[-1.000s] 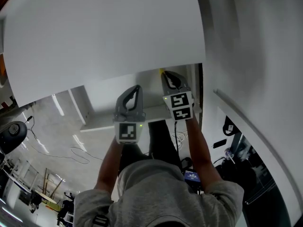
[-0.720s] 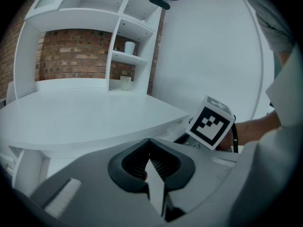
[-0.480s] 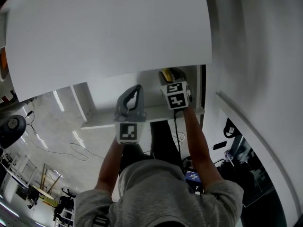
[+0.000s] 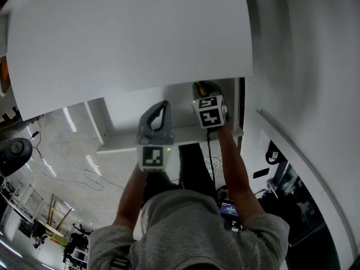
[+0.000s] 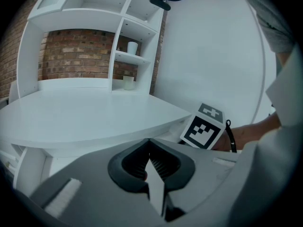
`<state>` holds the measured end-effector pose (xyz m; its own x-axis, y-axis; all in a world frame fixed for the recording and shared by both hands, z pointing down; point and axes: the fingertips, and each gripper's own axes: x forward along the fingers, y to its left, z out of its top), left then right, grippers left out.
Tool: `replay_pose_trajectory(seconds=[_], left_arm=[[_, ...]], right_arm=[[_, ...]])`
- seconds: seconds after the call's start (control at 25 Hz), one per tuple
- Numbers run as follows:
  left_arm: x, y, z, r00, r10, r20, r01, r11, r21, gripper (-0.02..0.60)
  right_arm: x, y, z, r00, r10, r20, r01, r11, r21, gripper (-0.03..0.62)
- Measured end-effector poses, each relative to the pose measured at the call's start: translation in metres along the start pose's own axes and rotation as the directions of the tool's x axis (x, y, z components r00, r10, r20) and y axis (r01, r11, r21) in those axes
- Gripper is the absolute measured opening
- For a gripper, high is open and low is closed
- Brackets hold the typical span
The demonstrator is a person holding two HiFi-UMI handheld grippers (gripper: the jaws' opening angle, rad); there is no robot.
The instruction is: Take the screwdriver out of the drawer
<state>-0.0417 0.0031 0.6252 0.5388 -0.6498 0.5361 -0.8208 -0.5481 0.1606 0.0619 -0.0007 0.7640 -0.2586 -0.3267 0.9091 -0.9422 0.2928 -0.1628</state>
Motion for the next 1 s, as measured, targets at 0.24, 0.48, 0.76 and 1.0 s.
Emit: replay_pose_trajectory(seconds=[0.24,0.48,0.76,1.0], left_arm=[[-0.003,0.000,0.004,1.000,0.001,0.010,-0.001,1.000,0.003,0.012],[-0.013,-0.004,0.016,1.000,-0.008,0.029,0.007,1.000,0.026,0.012],[-0.026,-0.017,0.024,0.999,-0.017,0.045,0.015,0.998,0.053,0.012],[-0.037,-0.027,0.024,0.998,-0.029,0.053,0.024,0.995,0.098,0.012]], right_arm=[[-0.009,0.004,0.000,1.000,0.015,-0.001,-0.015,1.000,-0.006,0.078],[-0.030,0.015,0.004,0.999,0.027,0.024,-0.026,1.000,-0.009,0.078],[-0.055,0.021,-0.002,0.998,0.040,0.043,-0.040,0.999,-0.002,0.077],[-0.073,0.026,-0.005,0.997,0.051,0.063,-0.051,0.999,-0.003,0.077]])
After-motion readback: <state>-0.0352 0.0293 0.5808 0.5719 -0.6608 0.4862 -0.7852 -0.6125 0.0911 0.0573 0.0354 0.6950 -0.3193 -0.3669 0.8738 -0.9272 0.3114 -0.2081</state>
